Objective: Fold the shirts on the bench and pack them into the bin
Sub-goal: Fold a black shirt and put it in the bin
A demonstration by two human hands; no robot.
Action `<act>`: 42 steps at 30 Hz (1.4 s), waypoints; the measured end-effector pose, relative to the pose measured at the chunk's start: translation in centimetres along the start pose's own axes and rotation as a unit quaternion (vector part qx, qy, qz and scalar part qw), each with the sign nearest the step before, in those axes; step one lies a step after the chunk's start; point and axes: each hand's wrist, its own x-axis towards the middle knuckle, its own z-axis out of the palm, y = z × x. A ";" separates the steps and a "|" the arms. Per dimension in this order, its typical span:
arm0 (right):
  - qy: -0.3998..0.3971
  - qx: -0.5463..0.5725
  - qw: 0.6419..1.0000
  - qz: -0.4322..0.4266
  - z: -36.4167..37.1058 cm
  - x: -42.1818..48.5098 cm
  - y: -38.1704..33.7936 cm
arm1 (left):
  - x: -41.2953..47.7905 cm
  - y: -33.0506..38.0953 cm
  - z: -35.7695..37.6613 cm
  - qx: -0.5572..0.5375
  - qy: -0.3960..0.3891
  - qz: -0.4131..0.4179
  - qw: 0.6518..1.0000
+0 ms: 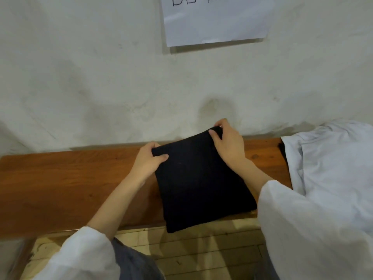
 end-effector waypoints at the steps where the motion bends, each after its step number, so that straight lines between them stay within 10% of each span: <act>1: -0.033 -0.025 0.999 0.003 0.6 0.9 0.1 | 0.8 -0.4 0.1 0.028 0.006 -0.005 1.000; 6: -0.128 -0.151 0.979 0.046 4.0 0.3 1.8 | 1.6 -3.4 2.0 0.381 0.050 0.030 0.923; 10: -0.161 -0.180 0.970 -0.041 4.6 -4.5 1.9 | -1.9 -3.8 6.6 0.415 0.023 0.156 0.896; 15: -0.195 -0.222 0.951 -0.094 4.6 -8.2 4.4 | -4.1 -6.9 8.8 0.481 0.025 0.126 0.867; 22: -0.292 -0.235 0.925 -0.070 3.3 -7.2 3.8 | -4.0 -6.2 8.3 0.492 -0.026 0.089 0.865; 33: -0.230 -0.209 0.950 0.017 1.1 -15.3 4.6 | -9.1 -5.6 10.7 0.478 -0.052 0.133 0.867; 38: -0.131 -0.103 0.979 0.120 -2.1 -13.4 4.1 | -8.6 -4.3 7.2 0.414 0.118 0.000 0.903; 42: -0.156 -0.089 0.963 0.199 -3.3 -12.9 4.7 | -8.9 -4.5 5.4 0.366 0.097 -0.141 0.915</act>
